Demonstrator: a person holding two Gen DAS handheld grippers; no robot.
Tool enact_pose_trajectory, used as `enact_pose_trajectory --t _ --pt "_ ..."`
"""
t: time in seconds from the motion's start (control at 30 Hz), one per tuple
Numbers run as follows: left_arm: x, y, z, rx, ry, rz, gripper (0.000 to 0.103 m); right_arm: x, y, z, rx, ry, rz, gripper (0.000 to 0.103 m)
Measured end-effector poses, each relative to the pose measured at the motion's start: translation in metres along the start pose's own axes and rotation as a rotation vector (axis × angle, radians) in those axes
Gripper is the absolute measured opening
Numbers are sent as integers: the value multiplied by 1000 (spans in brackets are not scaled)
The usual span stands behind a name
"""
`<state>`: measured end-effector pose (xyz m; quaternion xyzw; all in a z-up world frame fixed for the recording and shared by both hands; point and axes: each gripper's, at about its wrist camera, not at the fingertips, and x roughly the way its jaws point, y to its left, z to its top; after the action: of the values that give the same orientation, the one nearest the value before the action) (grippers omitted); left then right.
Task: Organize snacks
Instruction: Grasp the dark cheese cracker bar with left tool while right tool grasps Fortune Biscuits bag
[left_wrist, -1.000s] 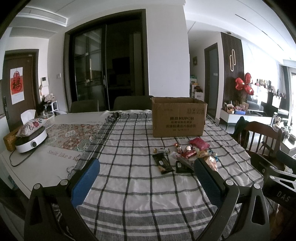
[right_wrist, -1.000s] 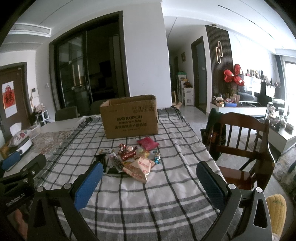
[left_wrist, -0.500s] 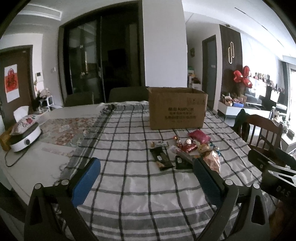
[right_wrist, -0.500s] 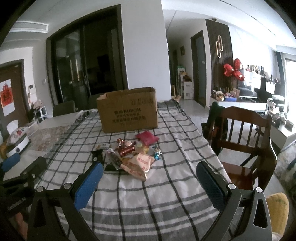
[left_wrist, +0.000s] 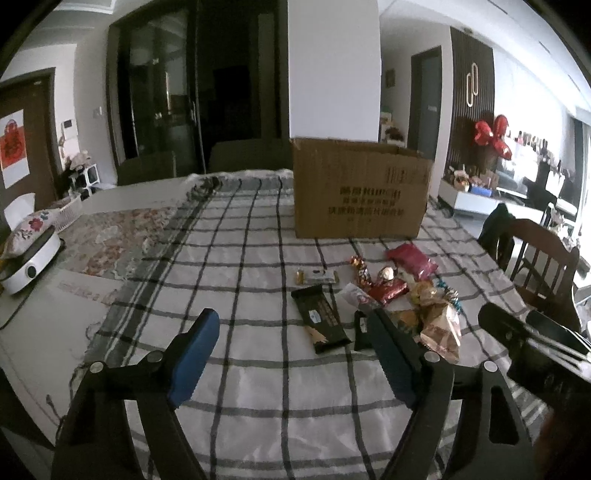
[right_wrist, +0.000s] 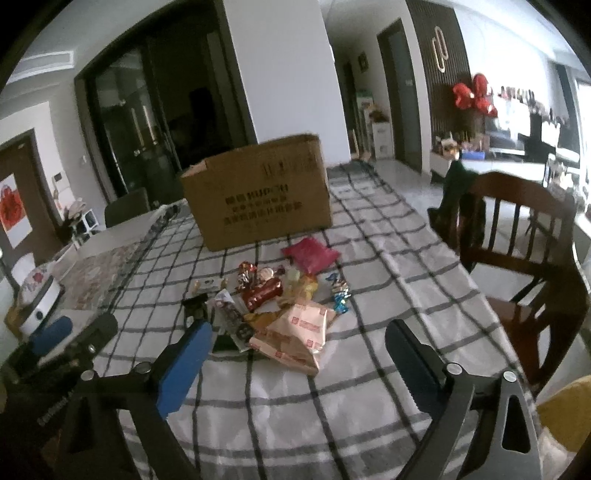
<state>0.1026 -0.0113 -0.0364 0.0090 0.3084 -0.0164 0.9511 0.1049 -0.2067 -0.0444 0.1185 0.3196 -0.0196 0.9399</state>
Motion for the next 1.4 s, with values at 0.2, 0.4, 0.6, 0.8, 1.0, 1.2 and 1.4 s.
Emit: enact_pose_trajectory --t 0.2,0.4,0.6,0.8,1.0,1.2,1.4 --pt "37 -3 5 -13 85 -26 72 34 -9 4 80 99 29 80" --pt "70 -8 2 -37 152 -26 62 60 -10 1 93 157 16 71" --pt "92 -14 2 -34 171 -10 58 79 -16 -1 135 196 12 68" --pt "111 -18 0 -56 218 -21 52 89 -18 2 177 210 31 68" --pt "123 -20 -5 -67 250 -17 51 97 -18 1 185 221 41 65" --pt "131 -21 -6 -65 268 -10 45 103 -18 1 189 234 51 62" --pt "132 -19 -6 -74 267 -6 35 103 -16 1 173 235 57 52"
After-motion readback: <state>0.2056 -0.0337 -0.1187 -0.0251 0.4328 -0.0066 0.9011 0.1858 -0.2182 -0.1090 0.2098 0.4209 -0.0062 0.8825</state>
